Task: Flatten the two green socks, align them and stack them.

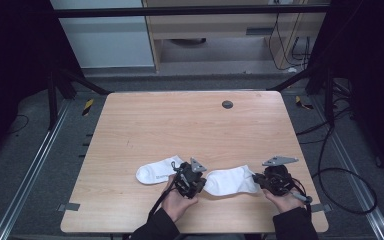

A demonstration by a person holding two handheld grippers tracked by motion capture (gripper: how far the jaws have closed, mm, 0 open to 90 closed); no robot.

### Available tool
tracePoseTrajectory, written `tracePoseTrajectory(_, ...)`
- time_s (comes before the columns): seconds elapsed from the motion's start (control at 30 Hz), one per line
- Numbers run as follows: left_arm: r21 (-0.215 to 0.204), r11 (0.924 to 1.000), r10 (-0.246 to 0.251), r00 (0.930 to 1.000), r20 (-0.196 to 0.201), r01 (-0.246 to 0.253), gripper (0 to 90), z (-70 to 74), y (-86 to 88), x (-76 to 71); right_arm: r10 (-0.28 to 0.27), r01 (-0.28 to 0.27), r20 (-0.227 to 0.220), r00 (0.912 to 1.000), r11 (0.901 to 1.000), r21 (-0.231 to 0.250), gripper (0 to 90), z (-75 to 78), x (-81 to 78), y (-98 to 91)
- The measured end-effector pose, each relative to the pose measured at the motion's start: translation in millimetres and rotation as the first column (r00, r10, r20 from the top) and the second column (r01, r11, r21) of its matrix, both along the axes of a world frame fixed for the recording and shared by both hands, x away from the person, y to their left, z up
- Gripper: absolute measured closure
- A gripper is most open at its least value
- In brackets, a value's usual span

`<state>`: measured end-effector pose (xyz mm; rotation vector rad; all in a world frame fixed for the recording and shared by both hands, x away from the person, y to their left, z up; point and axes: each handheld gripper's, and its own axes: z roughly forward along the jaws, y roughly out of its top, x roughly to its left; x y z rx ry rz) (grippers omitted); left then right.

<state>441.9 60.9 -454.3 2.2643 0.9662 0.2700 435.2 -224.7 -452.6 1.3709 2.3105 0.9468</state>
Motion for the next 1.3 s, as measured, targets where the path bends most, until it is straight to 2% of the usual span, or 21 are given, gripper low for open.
tracePoseTrajectory(0.07,0.001,1.0000,-0.001,1.0000,0.005,0.001,89.1,0.9,4.3,-1.0,0.003,-0.003,-0.002,1.0000,1.0000,0.004,86.3,1.0,-0.7,3.6)
tracePoseTrajectory(0.17,0.012,0.9999,0.002,0.9999,0.010,-0.002,89.1,2.0,21.1,-4.8,0.026,-0.026,-0.001,0.9997,0.9996,0.010,86.3,3.6,-4.0,19.8)
tracePoseTrajectory(0.43,0.024,0.9989,0.039,0.9992,0.009,-0.039,89.1,0.3,53.1,-8.4,0.077,-0.077,-0.003,0.9970,0.9970,0.005,86.2,0.8,-9.6,53.7)
tracePoseTrajectory(0.77,0.040,0.9958,0.082,0.9966,-0.005,-0.082,89.1,-3.0,83.5,-13.1,0.106,-0.106,-0.020,0.9942,0.9944,0.004,86.2,-5.9,-10.9,81.7)
tracePoseTrajectory(0.97,0.043,0.9956,0.084,0.9960,-0.030,-0.083,89.1,-9.4,91.2,-15.2,0.117,-0.117,-0.026,0.9928,0.9931,0.005,86.2,-8.9,-11.5,91.1)
tracePoseTrajectory(1.17,0.062,0.9955,0.074,0.9962,-0.046,-0.071,89.0,-17.4,89.2,-15.6,0.114,-0.114,-0.046,0.9924,0.9934,0.009,86.2,-13.2,-12.3,91.3)
tracePoseTrajectory(1.3,0.073,0.9946,0.078,0.9961,-0.041,-0.075,88.9,-21.0,87.9,-14.4,0.116,-0.116,-0.061,0.9914,0.9932,0.004,86.0,-17.2,-13.1,90.7)
